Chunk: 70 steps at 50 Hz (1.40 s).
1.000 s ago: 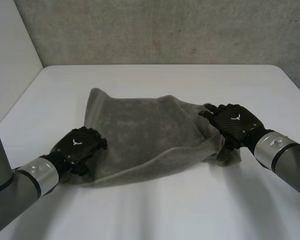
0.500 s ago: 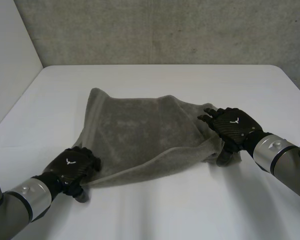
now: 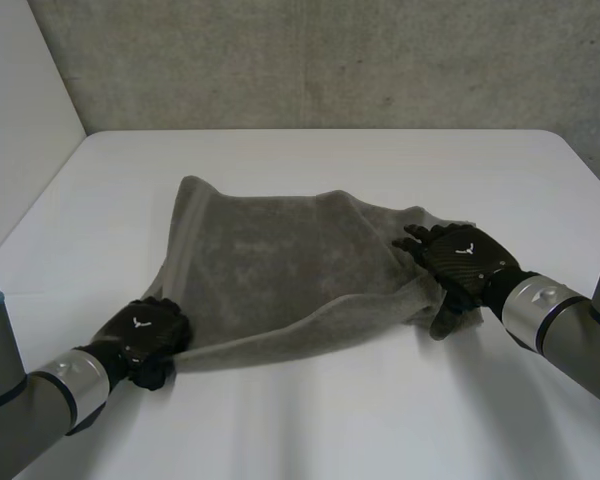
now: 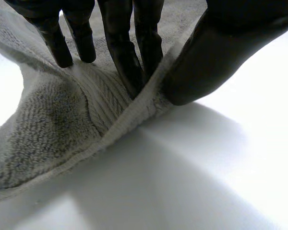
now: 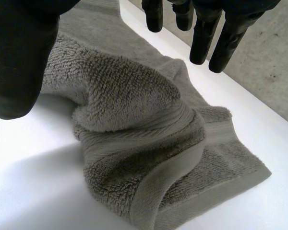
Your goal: Fold the towel.
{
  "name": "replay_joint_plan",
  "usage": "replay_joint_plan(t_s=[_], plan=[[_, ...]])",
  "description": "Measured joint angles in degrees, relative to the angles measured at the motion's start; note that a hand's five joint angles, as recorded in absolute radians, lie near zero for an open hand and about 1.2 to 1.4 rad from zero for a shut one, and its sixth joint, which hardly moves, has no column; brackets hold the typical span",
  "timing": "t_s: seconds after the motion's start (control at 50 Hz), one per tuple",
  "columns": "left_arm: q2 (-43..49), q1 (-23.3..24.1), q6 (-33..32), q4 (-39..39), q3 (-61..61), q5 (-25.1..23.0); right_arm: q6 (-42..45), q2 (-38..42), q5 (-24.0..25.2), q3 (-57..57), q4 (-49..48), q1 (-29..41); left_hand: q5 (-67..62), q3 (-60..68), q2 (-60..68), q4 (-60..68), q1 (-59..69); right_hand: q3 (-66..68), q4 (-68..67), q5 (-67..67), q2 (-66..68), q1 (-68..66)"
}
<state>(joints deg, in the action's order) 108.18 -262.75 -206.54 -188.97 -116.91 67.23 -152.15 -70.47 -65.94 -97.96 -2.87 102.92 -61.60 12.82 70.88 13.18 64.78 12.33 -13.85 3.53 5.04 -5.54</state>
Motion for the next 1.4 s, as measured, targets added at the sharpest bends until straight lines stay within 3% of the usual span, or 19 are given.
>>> replay_joint_plan(t_s=[0.1,0.32,0.52,0.7,0.8,0.9,0.96,1.06,1.1,1.16,1.24,1.3,1.4], plan=[[0.62,0.21,0.03,0.41,0.71,0.04,-0.39,1.88,0.06,0.86,0.38,0.48,-5.79,0.0,5.81,0.0,6.44,0.0,0.0,5.84,12.73,-12.5],[-7.44,-0.05,0.3,1.85,3.17,0.01,-0.08,5.56,1.15,5.07,7.65,0.31,-5.79,0.0,6.03,0.0,9.15,0.0,0.0,55.15,62.99,-62.45],[-14.28,-1.09,1.51,5.25,5.39,-0.33,0.57,1.98,4.95,5.91,12.52,-2.46,-5.79,0.0,6.06,0.0,9.15,0.0,0.0,61.88,68.56,-66.75],[-16.1,-2.16,2.76,5.88,5.67,-0.64,2.03,-1.69,13.32,4.99,17.79,-5.47,-5.79,0.0,6.08,0.0,9.15,0.0,0.0,62.13,69.17,-66.84],[-16.7,-2.26,2.59,6.14,5.75,-0.69,10.95,-1.19,15.7,4.89,25.59,-6.01,-5.8,0.0,6.08,0.0,9.15,0.0,0.0,62.17,69.64,-67.06],[-16.26,-2.3,2.23,6.16,8.18,-0.78,23.29,1.41,15.22,8.04,32.52,-6.41,-5.79,0.0,6.08,0.0,9.15,0.0,0.0,62.17,69.65,-67.06],[-14.49,-2.25,2.08,5.57,11.44,-0.85,25.89,3.82,14.54,13.25,32.44,-5.87,-5.79,0.0,6.19,0.0,9.15,0.0,0.0,62.22,69.66,-67.07],[-6.12,-0.62,2.29,2.15,24.56,-0.32,23.41,7.41,12.35,26.58,23.8,-2.95,-5.79,0.0,6.29,0.0,9.44,0.0,0.0,62.54,70.71,-67.07],[-0.52,1.69,2.63,-1.29,35.66,0.66,19.49,8.53,7.71,36.09,10.78,-0.48,-5.79,0.0,6.41,0.0,9.44,0.0,0.0,62.56,70.74,-67.07],[2.04,3.67,3.26,-5.8,43.22,1.97,15.9,8.0,1.69,41.4,-3.45,1.21,-5.79,0.0,6.48,0.0,9.44,0.0,0.0,62.56,70.77,-67.28],[-0.45,5.75,7.41,-16.34,48.83,4.41,10.62,3.32,-6.0,42.99,-22.16,3.19,-5.79,0.0,6.51,0.0,9.44,0.0,0.0,62.6,70.79,-67.6],[-4.83,5.98,12.27,-22.31,48.52,5.34,8.49,-0.05,-7.33,41.07,-26.28,4.12,-5.8,0.0,6.55,0.0,9.44,0.0,0.0,63.21,70.91,-67.78],[-10.76,5.4,19.47,-27.34,43.66,5.39,7.21,-4.0,-5.29,35.2,-22.46,4.82,-5.96,0.0,6.6,0.0,9.45,0.0,0.0,63.31,71.47,-67.88]])
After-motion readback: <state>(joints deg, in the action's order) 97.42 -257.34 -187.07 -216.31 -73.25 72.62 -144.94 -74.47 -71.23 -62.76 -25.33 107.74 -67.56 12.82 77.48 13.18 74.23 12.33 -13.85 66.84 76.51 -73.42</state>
